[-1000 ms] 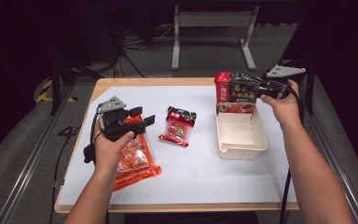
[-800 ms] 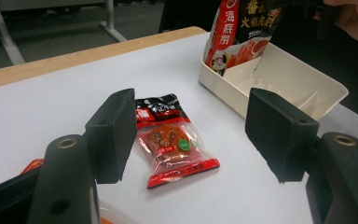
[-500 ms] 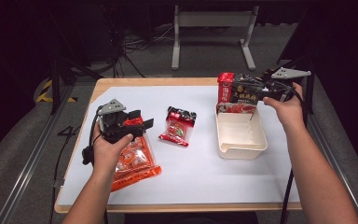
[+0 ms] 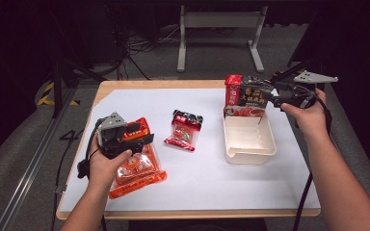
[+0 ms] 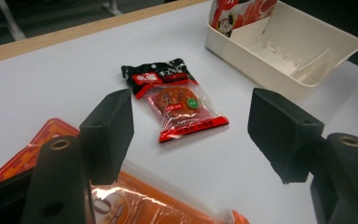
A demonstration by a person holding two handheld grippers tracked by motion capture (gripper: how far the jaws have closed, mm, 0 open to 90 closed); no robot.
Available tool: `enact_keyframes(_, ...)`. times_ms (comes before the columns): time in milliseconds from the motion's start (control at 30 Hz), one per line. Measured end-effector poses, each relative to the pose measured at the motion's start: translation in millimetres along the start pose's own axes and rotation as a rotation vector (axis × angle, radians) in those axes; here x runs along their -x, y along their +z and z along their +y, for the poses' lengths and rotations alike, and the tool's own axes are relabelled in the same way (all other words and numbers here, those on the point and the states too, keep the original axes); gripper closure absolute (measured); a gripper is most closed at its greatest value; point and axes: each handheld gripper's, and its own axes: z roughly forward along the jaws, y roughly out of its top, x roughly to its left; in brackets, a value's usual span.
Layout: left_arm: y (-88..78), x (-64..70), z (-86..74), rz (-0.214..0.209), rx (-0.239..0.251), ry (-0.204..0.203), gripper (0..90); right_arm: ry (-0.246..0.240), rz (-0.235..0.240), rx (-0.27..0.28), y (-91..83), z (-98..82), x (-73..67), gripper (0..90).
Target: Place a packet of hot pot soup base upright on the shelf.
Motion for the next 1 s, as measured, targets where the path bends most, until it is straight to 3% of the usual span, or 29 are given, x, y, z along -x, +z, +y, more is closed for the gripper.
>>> enact_keyframes(267,-6.5,-3.3,-14.5,0.002,0.001,0.005,32.3,-0.006,-0.013,0.033,-16.8,0.6,-16.5,26.3)
enact_keyframes(433,-10.6,-9.1,-16.0,0.01,0.019,0.007,31.5,0.015,0.034,0.073,-29.2,-3.1,-34.0,26.4)
enact_keyframes(633,-13.9,-13.1,-16.7,0.013,0.031,-0.003,31.2,-0.013,0.073,0.083,-40.3,-5.5,-53.0,27.1)
enact_keyframes(1000,-12.2,-14.1,-15.2,0.016,0.021,0.013,31.5,-0.043,0.18,0.056,-49.0,-13.2,-83.6,27.7)
